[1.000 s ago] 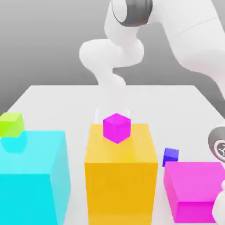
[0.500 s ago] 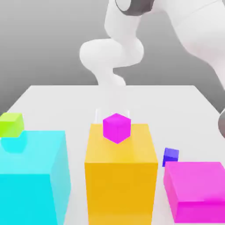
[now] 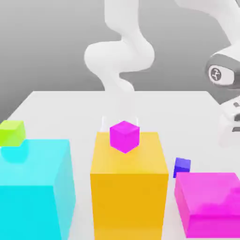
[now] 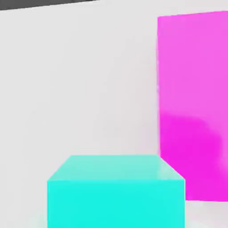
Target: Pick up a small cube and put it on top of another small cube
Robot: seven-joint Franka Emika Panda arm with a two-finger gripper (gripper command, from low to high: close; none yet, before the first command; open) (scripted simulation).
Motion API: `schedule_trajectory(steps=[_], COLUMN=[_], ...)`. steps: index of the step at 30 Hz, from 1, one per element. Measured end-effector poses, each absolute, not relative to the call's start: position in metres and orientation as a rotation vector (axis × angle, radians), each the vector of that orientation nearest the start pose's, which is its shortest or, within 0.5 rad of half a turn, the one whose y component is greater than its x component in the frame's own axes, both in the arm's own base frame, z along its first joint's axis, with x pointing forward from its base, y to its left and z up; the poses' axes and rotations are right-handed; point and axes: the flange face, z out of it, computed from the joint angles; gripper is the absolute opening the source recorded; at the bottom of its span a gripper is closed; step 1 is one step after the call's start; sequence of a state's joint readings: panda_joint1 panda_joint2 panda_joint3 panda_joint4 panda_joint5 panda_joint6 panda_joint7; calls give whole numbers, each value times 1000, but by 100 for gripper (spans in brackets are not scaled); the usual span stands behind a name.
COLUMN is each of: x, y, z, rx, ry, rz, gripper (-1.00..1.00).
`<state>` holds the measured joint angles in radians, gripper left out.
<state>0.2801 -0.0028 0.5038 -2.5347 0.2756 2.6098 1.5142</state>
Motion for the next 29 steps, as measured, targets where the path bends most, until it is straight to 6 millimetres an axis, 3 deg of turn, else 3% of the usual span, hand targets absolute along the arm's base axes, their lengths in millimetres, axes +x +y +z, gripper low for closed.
schedule_trajectory(steps=[5,12,17,27,28,29], x=[292,251,255,252,251,251], y=[284,213,203,204,205,205], z=[278,250,230,186,182,182], rx=[-2472,-2099,-2053,-2051,-2050,-2048], ry=[1788,2327,2398,2386,2382,2384], rz=[144,8,-56,-28,-15,-15], gripper=[-100,-100,-100,-100,100,100])
